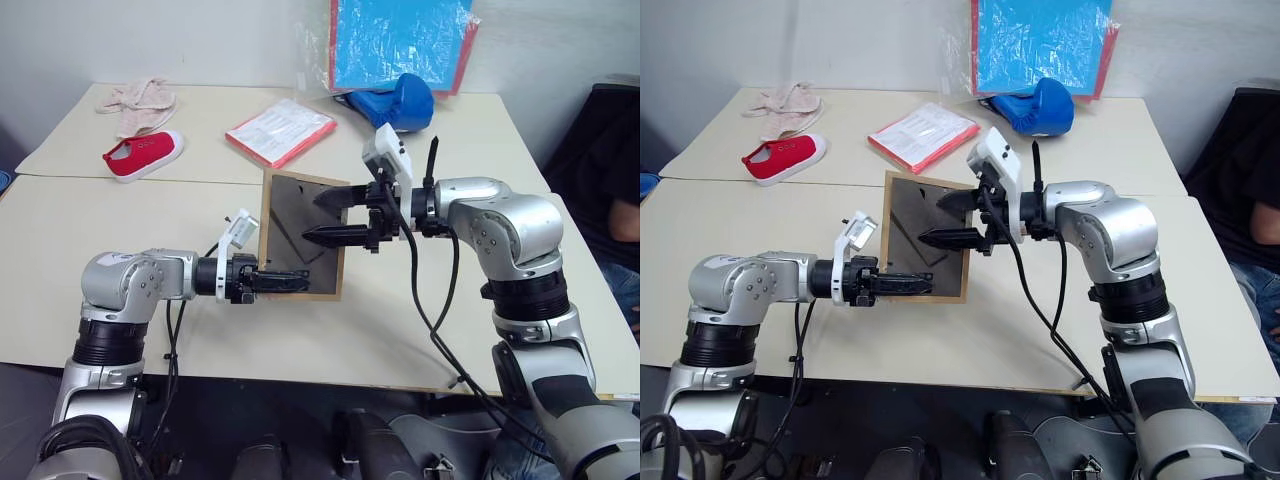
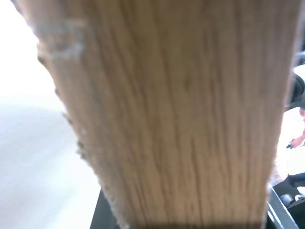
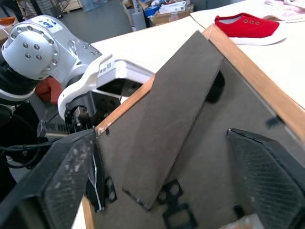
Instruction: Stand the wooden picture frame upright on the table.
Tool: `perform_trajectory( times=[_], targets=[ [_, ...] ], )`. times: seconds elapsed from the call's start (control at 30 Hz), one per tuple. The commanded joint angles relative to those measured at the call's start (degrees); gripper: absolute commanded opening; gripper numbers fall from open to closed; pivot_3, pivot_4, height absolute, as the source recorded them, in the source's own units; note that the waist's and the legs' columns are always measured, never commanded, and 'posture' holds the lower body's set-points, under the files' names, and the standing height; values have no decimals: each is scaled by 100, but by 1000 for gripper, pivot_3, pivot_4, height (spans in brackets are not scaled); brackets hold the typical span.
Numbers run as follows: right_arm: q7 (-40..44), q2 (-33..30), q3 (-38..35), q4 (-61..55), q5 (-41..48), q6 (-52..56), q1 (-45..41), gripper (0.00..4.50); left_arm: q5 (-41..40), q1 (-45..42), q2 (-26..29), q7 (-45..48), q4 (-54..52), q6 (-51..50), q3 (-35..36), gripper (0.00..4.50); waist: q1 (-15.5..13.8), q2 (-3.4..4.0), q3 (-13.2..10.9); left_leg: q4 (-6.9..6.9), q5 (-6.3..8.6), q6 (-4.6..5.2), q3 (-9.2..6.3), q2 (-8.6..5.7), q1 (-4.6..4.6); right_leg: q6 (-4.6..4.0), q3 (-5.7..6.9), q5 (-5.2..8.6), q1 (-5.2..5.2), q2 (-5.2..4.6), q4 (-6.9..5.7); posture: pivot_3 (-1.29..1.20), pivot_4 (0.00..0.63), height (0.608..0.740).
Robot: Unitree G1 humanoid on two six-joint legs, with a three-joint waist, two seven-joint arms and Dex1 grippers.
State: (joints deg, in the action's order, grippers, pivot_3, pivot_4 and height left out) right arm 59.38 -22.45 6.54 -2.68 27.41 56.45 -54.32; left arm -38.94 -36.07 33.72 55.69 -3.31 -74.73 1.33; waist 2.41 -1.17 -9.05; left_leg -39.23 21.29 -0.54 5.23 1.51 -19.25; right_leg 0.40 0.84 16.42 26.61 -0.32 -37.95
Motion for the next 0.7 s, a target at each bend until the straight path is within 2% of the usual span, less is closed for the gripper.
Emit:
perform_trajectory(
  times=[0.03,0.17,0.3,0.4,0.47,0.5,0.53,0.6,0.67,0.7],
  targets=[
    [140,25,52,-553,421,79,-92,4500,-122,-132,-49,-30,-132,220,19,1101,-1,0,0,0,0,0,0,0,-1,0,0,0,0,0,0,0,150,740],
    [233,-281,-161,-887,794,260,-14,4500,-61,-130,55,-13,37,387,15,1101,-11,0,0,0,1,2,-1,0,-1,0,1,0,0,0,3,0,150,740],
    [146,-822,-251,-985,666,69,233,4500,-105,-183,164,22,210,448,76,1101,-22,-4,-2,0,1,3,-2,1,0,0,2,0,-1,0,5,0,150,740],
    [369,-1471,-406,-1163,624,-277,596,4500,-232,-221,177,10,215,359,158,1101,-63,-8,-6,4,4,6,-2,-1,-2,0,1,0,-1,0,12,0,150,740],
    [581,-1859,-439,-1214,395,-915,889,4500,-318,-245,163,0,222,251,211,1101,-80,-12,-11,7,5,8,-2,-1,-4,0,2,0,-1,0,16,0,150,740],
    [650,-2019,-345,-1178,43,-1585,1076,4500,-368,-260,159,3,224,187,232,1101,-83,-14,-13,8,5,9,-1,-1,-4,0,2,0,-1,0,18,0,150,740],
    [589,-2164,-110,-883,-740,-3054,1333,4500,-456,-290,162,41,224,73,242,1101,-82,-17,-14,8,5,10,-1,-2,-5,1,2,0,-1,1,19,0,150,740],
    [409,-2264,182,-321,-1792,-5125,1618,4500,-577,-324,184,86,181,-60,235,1101,-59,-25,-17,8,6,10,0,-3,-1,4,-1,0,-6,4,23,0,150,740],
    [-1116,-2233,558,965,-3650,-8562,1448,4500,-715,-361,214,127,110,-198,211,1101,-10,-34,-24,10,5,8,10,-5,6,8,-14,-2,-8,10,19,0,150,740],
    [-1670,-2204,666,1464,-4263,-9712,1332,4500,-767,-376,219,129,96,-253,213,1101,20,-36,-32,9,3,5,14,-6,5,10,-19,-3,-6,10,16,0,150,740]
  ],
)
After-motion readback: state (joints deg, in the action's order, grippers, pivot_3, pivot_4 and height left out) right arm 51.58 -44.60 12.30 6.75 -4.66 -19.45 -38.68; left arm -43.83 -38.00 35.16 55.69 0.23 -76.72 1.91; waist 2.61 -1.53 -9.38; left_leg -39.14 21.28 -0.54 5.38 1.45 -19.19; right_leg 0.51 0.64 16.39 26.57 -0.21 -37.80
